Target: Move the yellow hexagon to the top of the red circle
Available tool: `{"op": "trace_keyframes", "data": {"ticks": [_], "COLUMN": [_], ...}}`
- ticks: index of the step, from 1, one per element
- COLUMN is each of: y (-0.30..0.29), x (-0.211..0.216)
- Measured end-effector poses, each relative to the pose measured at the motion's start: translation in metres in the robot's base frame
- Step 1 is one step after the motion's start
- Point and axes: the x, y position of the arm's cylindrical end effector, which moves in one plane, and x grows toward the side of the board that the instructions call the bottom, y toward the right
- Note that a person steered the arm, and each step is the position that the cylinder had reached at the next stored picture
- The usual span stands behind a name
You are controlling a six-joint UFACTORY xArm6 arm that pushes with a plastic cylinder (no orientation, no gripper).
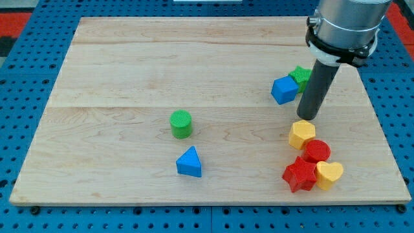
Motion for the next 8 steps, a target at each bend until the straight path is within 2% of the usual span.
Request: {"op": "trace_keyframes", "data": {"ticks": [1,3,5,6,8], "y": [0.010,-0.024,-0.042,-0.031,-0.012], "x": [0.012,0.003,0.022,0.035,0.035]}}
